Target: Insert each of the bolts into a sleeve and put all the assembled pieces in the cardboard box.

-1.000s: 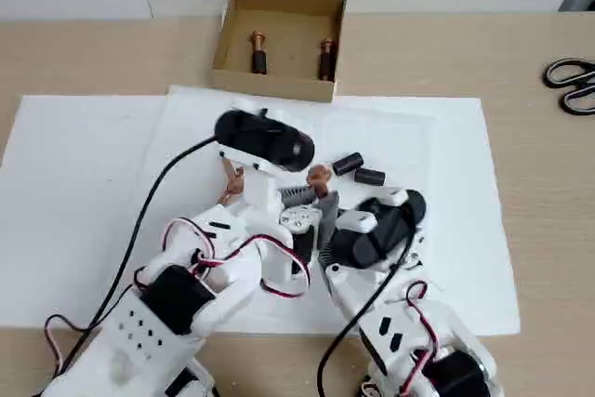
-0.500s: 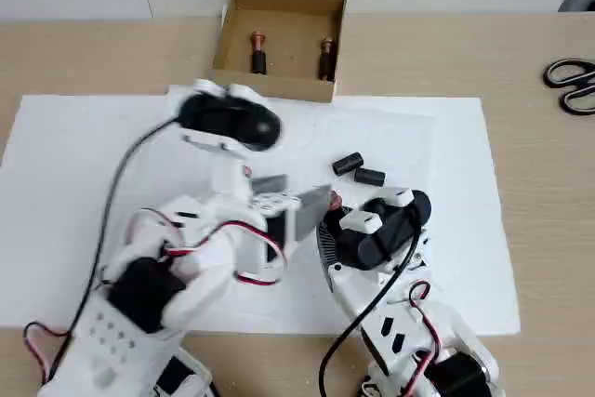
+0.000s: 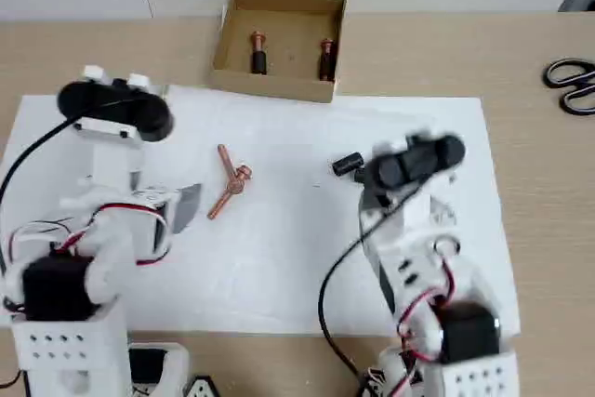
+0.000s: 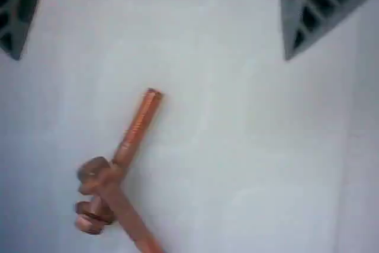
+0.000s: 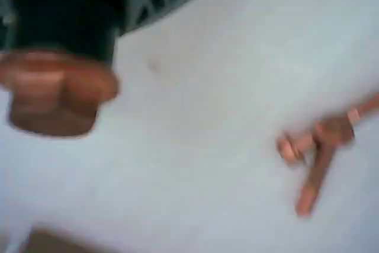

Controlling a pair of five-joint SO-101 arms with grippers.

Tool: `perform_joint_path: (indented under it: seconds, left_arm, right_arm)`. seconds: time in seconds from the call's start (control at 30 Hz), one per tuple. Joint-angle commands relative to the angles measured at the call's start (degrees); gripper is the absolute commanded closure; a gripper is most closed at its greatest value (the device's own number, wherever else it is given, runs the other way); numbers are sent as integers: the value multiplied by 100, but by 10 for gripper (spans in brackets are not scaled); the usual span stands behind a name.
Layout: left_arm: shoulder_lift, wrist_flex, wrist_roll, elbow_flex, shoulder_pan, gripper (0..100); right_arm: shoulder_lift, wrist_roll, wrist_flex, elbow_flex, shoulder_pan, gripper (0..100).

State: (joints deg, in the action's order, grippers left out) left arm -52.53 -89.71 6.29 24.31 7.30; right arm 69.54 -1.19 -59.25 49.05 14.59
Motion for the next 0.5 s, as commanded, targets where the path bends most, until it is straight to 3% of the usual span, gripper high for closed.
perform_joint_path:
  seconds: [0.0, 0.47]
  left_arm:
    - [-70, -18, 123, 92, 422, 735]
    - [-70, -9, 149, 989, 475, 735]
  right_arm:
    - [-1798, -53, 699, -1714, -75, 991]
    - [-8848, -70, 3802, -7130, 92, 995]
